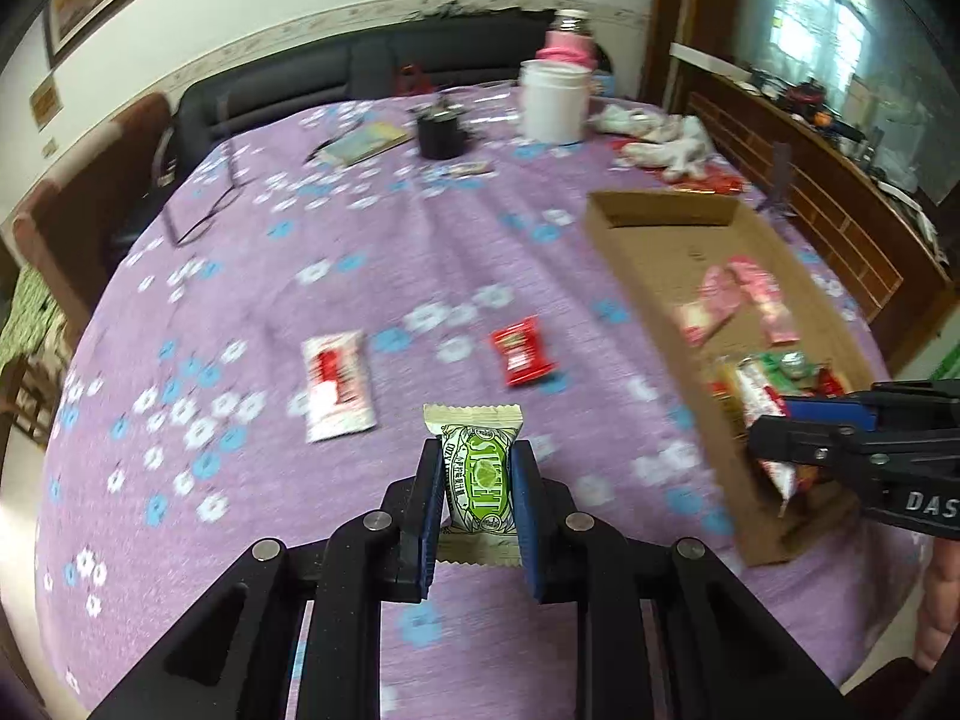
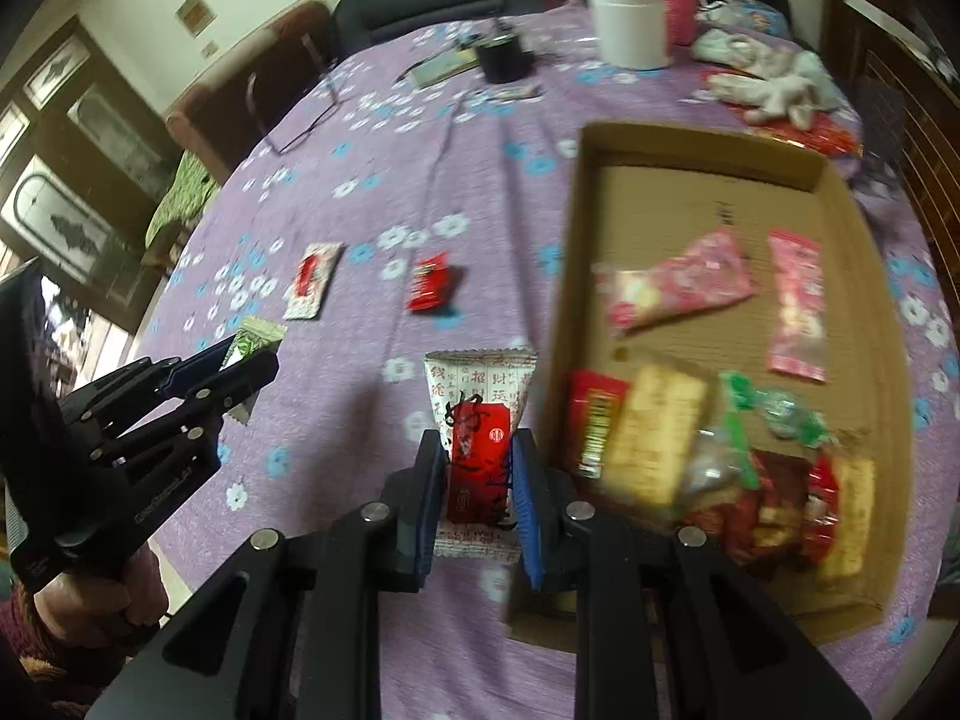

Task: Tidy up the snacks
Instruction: 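Carry green candy into tray with left gripper while right carries white packet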

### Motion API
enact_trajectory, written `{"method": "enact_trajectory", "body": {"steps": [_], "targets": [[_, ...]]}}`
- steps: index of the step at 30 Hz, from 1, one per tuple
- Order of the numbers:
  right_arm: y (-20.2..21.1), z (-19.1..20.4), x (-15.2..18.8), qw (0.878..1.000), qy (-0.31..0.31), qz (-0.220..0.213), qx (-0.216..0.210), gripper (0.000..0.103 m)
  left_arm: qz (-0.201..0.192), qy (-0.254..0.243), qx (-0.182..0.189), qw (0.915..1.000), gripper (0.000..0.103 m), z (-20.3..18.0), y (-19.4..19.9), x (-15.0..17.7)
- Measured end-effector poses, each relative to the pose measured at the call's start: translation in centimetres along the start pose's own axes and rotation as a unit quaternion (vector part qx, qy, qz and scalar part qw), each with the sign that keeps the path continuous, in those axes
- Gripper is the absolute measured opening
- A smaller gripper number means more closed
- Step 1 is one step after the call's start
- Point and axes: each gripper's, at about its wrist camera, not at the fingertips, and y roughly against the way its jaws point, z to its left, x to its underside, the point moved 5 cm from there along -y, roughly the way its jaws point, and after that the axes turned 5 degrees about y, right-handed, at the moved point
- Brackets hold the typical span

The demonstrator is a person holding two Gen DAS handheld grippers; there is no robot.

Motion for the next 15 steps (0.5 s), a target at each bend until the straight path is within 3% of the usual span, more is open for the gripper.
{"method": "enact_trajectory", "body": {"steps": [15], "targets": [[3.4, -10.1, 3.4, 0.993, -0.107, -0.015, 0.05, 0.022, 0.03, -0.098, 0.083, 0.9912, 0.022, -13.5, -2.1, -1.9]]}}
